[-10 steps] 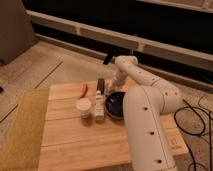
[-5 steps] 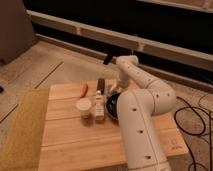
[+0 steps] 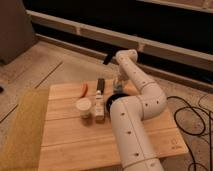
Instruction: Wipe the white sponge on the table
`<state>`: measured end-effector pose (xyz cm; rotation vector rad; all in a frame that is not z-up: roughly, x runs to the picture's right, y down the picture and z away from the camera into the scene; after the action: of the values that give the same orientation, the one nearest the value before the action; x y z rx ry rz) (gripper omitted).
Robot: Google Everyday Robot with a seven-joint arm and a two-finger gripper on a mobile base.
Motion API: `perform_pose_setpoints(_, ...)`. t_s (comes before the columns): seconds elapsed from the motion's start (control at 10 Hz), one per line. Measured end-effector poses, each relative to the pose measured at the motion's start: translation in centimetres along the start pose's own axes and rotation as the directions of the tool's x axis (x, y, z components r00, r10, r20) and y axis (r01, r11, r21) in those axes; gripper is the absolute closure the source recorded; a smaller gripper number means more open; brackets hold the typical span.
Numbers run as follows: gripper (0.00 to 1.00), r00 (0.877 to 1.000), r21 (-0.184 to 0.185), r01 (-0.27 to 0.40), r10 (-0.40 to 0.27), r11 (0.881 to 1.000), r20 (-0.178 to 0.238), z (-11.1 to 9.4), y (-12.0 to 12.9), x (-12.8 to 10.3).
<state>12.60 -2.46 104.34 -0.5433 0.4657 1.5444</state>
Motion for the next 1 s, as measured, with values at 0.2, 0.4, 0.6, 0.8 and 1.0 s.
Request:
perform_pose_setpoints(0.2, 1.0, 0.999, -0.086, 0.014, -0.01, 0.996, 0.044, 0.2, 2.5, -1.2)
perform_pose_setpoints(0.4, 1.0, 0.996, -0.183, 0.044, -0.028, 0.982, 0.089, -0.6, 6.0, -2.4)
perform_pose_setpoints(0.6, 1.0, 0.993, -0.234, 0.068, -0.044, 0.97, 0.109, -1.5, 7.9, -2.9)
perform_pose_setpoints(0.8, 1.0, 0.993, -0.267, 0.073, -0.046, 0.961, 0.106, -1.6, 8.8, -2.7)
perform_pose_setpoints(1.0, 1.0, 0.997, -0.282, 0.047, -0.028, 0.958, 0.072, -0.8, 8.2, -1.8)
